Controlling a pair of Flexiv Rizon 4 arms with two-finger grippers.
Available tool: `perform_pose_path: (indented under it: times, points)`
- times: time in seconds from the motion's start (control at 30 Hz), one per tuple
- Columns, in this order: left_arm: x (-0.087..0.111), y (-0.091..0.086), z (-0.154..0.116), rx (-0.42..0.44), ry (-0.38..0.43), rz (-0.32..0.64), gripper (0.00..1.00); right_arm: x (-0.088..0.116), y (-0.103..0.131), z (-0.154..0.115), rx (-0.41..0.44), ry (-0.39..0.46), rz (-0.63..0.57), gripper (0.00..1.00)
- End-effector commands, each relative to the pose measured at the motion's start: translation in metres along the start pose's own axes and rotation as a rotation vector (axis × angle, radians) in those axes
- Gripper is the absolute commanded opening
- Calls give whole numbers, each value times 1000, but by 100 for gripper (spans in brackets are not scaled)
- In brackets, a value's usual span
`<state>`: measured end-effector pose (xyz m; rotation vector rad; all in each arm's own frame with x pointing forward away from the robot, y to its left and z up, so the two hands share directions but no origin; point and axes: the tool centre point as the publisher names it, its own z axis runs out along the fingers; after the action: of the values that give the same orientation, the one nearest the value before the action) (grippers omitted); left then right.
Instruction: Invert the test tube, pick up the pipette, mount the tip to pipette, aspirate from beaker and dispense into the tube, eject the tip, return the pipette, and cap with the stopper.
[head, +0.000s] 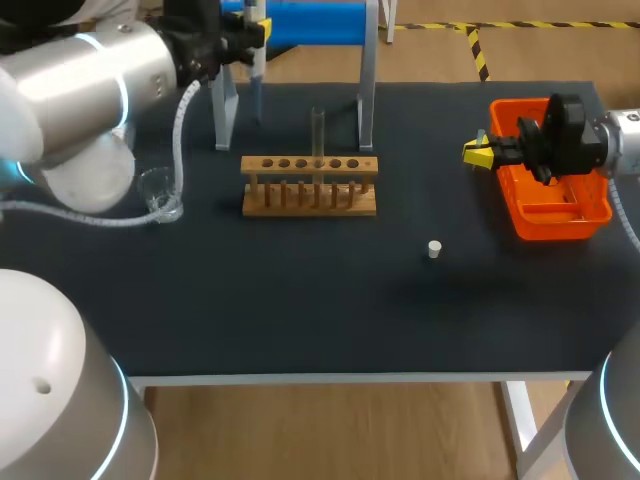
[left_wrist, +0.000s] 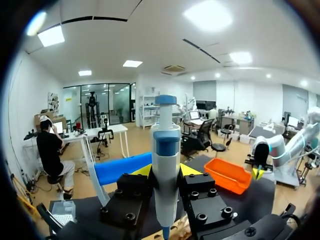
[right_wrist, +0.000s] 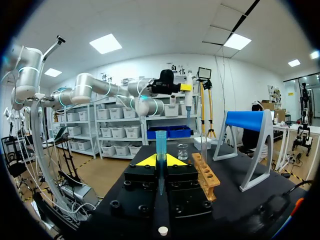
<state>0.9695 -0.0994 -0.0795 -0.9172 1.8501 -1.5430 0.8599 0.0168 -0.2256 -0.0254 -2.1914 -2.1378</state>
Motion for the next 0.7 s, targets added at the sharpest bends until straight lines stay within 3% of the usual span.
perform_pose_path:
  times: [0.03,0.2,0.7]
  points:
    - [0,6,-8,35,302,2,0,0,0,-1,2,1,0,0]
    - [6,7,-13,18,372,32,0,0,0,-1,2,1,0,0]
    - [6,7,-14,14,367,29,0,0,0,-1,2,1,0,0]
